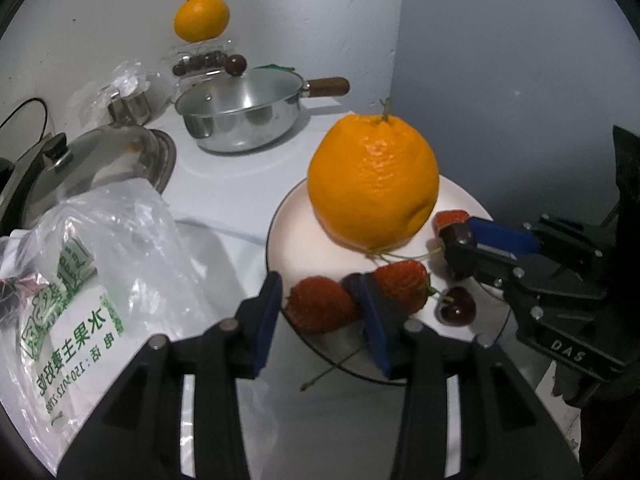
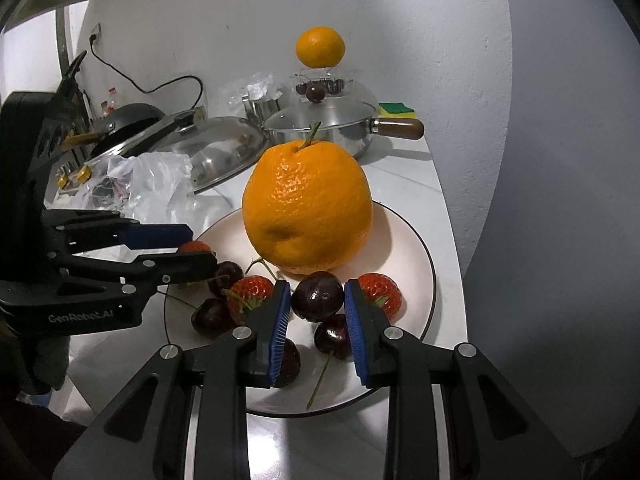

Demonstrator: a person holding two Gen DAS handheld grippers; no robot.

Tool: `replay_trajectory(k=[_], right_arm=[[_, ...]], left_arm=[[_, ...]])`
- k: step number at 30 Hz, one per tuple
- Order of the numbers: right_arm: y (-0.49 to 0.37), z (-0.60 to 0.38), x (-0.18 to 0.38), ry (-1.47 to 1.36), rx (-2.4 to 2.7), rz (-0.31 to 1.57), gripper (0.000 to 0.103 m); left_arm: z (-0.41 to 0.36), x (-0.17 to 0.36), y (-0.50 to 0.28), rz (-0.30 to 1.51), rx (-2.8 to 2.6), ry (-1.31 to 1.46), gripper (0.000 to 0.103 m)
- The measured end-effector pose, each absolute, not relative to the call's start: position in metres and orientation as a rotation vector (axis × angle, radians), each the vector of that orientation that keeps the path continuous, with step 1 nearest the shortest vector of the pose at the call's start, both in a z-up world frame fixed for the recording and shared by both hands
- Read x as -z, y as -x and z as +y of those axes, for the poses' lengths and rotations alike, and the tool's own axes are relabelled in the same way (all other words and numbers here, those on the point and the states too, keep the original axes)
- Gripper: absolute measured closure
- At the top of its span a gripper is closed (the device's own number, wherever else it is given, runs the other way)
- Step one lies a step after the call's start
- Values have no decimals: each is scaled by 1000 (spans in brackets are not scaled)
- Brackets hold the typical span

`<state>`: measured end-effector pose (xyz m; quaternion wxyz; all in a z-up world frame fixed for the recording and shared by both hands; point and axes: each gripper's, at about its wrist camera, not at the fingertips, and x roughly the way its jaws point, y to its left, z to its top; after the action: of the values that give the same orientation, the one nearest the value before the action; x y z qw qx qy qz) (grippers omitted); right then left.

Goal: Organize fruits
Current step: 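Lower the strawberry and cherry onto the plate and open both grippers, then withdraw both open grippers away from the plate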

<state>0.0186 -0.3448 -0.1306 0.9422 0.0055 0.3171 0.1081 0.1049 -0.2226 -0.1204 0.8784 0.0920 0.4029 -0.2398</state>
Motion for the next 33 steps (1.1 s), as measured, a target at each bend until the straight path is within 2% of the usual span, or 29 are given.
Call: replay_trajectory(k=[2,3,4,11,15,22,23,26,30,33], right_arm=[[-18,-343,131,-8,-222,650,73],[-18,-342,131,-6,-220,652,73],[-18,-342,131,-3,-215,655,73],[-9,-338,120,6,-197,631,63],[-4,-336,114,11,-191,617,62],[8,-330,101,21,-173,595,62],[10,-328,98,22,-169,590,62],[16,-324,92,28,-161,580,62],[26,-319,83,23,-158,570,62],[36,-312,73,24,-161,549,54]], left_arm=[[-222,119,-103,836,500,-192,59],[-222,119,-102,834,501,-191,51],[-220,117,-101,829,502,-184,47],[-210,103,-90,794,502,-170,46],[-204,95,-81,769,506,-154,32],[-190,79,-69,723,498,-137,31],[-188,77,-66,718,499,-137,30],[-181,71,-58,694,495,-127,18],[-170,62,-47,667,489,-118,18],[-161,55,-38,643,486,-109,18]])
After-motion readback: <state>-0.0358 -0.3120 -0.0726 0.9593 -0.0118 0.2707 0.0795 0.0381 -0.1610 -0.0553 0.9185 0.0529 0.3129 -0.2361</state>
